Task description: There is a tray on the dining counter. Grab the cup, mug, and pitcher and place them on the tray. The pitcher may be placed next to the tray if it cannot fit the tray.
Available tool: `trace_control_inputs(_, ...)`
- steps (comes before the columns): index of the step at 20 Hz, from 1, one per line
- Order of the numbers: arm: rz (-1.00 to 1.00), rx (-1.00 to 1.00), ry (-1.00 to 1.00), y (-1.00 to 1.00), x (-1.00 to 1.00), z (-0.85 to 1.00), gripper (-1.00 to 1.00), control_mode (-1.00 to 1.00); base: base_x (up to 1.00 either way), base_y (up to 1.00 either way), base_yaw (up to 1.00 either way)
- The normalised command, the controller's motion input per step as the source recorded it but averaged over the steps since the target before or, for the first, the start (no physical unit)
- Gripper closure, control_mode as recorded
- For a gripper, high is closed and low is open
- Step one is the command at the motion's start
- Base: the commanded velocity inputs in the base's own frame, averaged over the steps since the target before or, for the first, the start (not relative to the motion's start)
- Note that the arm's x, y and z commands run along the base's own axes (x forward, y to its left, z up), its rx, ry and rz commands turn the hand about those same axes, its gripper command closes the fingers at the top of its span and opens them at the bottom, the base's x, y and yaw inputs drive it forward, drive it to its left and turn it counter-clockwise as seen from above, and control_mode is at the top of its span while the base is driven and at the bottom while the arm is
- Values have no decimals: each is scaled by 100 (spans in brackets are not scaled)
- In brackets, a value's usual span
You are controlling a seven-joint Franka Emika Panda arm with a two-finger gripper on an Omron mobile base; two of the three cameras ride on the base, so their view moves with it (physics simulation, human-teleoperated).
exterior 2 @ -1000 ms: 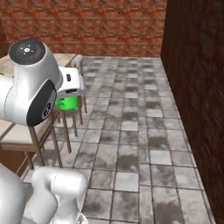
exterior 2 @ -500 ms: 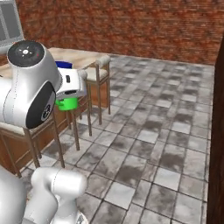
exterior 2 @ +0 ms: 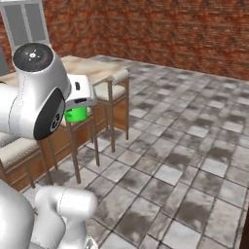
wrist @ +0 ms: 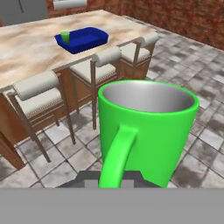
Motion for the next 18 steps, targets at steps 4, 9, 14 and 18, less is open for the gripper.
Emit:
trace_control_inputs(4,0,0,0,0,0,0,100,100,100,-22,13)
trace_control_inputs(9,0,0,0,0,0,0,100,100,100,-50,19)
trace_control_inputs(14,0,0,0,0,0,0,100,100,100,-69,31)
trace_control_inputs(18,0,0,0,0,0,0,100,100,100,-67,37)
